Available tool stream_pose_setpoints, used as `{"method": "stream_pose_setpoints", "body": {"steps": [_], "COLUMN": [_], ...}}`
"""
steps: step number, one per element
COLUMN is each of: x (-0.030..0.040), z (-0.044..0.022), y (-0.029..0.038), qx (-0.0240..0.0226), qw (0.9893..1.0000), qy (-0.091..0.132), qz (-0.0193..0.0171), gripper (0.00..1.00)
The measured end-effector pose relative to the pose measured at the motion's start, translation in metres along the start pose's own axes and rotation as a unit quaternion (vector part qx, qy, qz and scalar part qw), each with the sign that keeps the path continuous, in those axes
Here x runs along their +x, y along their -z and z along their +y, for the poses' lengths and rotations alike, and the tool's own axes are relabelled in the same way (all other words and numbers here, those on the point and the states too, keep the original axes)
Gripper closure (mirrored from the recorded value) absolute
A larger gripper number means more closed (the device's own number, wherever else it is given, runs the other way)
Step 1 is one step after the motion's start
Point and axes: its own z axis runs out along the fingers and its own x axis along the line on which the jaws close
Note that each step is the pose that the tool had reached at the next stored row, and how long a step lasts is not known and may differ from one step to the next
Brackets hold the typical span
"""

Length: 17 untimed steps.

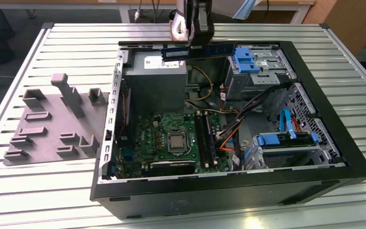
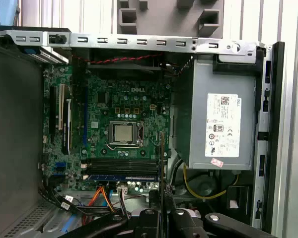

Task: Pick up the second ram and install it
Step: 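Insert the second ram into the second slot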

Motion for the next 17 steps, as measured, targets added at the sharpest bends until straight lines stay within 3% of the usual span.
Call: {"method": "stream_pose_setpoints", "body": {"steps": [17], "x": [-0.0001], "z": [0.0036], "y": [0.0002], "qx": [0.0], "qw": [1.0], "qy": [0.0], "qz": [0.0], "gripper": [0.86]}}
